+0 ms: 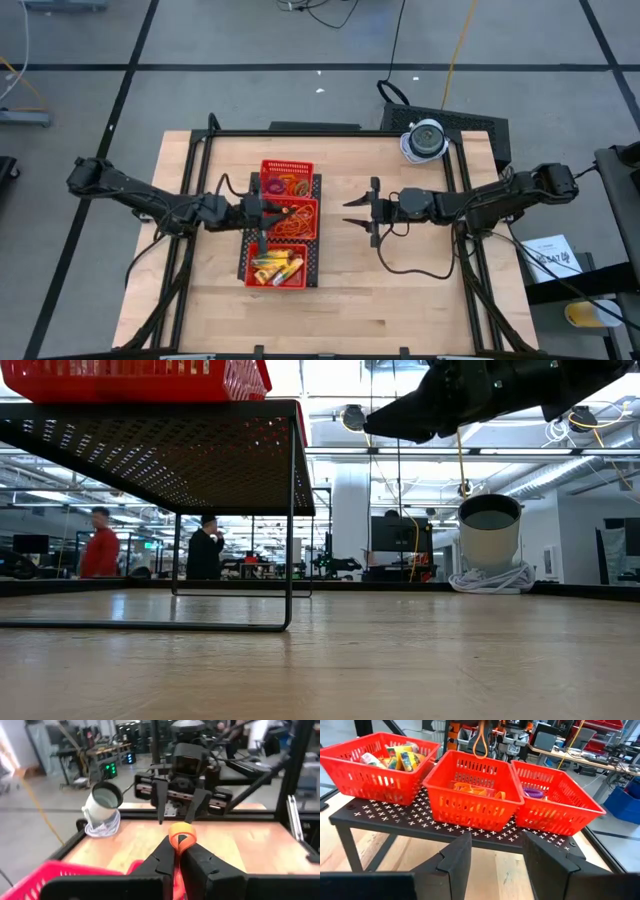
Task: Pick & Place Office Desk Supplies
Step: Put the orange rubber band into the middle red basket on the shelf, then return to Home Position
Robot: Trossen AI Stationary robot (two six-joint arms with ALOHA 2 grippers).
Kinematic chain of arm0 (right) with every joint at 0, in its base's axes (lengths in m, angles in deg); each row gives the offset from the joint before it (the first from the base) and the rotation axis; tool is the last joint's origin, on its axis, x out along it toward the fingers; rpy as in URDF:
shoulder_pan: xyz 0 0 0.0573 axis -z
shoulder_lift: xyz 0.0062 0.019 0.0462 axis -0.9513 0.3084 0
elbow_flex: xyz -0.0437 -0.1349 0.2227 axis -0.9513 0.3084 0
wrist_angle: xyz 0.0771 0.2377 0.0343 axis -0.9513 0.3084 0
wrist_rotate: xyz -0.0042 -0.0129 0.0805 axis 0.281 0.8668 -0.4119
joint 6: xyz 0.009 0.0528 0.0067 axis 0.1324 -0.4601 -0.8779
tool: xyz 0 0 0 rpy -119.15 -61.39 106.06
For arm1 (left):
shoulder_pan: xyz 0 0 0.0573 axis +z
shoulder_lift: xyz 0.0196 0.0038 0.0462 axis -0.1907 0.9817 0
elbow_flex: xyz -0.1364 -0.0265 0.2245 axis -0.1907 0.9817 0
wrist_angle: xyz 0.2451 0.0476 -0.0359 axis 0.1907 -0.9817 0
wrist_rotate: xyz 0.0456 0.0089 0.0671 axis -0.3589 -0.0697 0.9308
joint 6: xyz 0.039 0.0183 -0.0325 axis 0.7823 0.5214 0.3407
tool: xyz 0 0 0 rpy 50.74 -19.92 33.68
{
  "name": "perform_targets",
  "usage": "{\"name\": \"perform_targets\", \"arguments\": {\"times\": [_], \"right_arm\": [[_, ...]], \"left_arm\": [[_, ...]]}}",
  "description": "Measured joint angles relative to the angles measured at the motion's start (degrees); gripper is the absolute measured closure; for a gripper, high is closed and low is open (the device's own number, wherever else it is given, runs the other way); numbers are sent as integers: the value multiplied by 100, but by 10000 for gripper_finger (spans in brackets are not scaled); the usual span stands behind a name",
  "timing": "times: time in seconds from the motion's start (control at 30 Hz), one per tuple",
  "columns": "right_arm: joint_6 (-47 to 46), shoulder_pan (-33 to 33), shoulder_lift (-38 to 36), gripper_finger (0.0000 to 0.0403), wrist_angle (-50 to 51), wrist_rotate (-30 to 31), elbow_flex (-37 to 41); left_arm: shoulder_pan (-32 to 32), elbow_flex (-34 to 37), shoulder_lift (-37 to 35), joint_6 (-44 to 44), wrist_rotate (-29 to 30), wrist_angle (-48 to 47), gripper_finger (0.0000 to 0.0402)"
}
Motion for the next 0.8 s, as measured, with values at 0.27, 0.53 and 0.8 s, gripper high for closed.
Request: {"name": "perform_targets", "arguments": {"times": [0.27, 0.53, 0.8], "right_arm": [[-4, 20, 0, 232, 6, -1, 0], [-4, 22, 0, 235, 46, -1, 2], [-4, 33, 0, 233, 98, -1, 2]], "left_arm": [[152, 12, 0, -1052, 361, -42, 285], [205, 12, 0, -1280, 284, -334, 156], [205, 12, 0, -1401, -233, -327, 88]]}}
